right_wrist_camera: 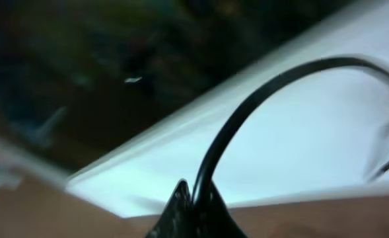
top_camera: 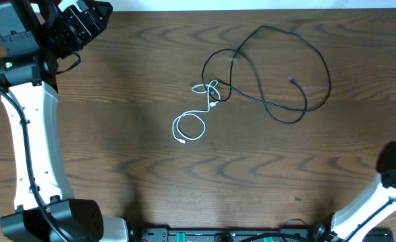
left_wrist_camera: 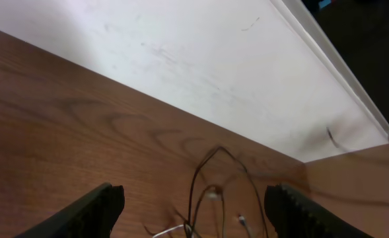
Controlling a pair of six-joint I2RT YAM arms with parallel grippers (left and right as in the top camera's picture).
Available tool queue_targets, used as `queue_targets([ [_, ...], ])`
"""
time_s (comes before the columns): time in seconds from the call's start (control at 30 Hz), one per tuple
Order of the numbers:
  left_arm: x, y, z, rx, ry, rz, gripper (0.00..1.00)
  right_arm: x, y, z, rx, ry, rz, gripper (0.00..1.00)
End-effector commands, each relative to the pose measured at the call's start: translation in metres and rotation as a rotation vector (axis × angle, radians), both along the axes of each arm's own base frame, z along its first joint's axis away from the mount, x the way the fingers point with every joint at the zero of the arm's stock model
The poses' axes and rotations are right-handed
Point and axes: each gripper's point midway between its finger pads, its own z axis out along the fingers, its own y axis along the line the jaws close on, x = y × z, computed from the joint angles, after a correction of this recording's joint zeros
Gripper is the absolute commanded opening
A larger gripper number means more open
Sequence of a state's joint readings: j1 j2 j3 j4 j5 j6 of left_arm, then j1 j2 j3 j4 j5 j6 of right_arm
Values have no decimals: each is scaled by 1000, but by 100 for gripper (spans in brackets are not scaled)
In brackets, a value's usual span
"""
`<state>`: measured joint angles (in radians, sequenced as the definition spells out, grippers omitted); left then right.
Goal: Untangle cables
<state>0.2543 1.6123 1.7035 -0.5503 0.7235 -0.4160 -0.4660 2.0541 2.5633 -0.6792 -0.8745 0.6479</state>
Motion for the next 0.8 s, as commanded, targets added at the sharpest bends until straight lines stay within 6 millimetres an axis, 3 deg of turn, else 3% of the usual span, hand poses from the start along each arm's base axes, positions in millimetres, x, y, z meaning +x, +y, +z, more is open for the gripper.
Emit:
queue_targets([
  [0.0, 2, 4, -1, 21, -7, 5, 74, -10, -40, -20, -110, 70, -156, 1],
  [0.1, 2, 4, -1, 21, -7, 5, 74, -22, -86, -58, -226, 221, -343, 1],
  [0.17, 2, 4, -1, 21, -7, 5, 74, -31, -105, -74, -281, 294, -415, 1],
  [0.3, 2, 4, -1, 21, -7, 5, 74, -36, -114, -82, -365, 328, -439, 1],
  [0.57, 0, 5, -6, 22, 17, 15, 74, -68, -162, -113, -501, 539, -665, 1],
  [0.77, 0, 7, -7, 28, 22, 27, 74, -93, -196, -117, -502, 584, -731, 1],
])
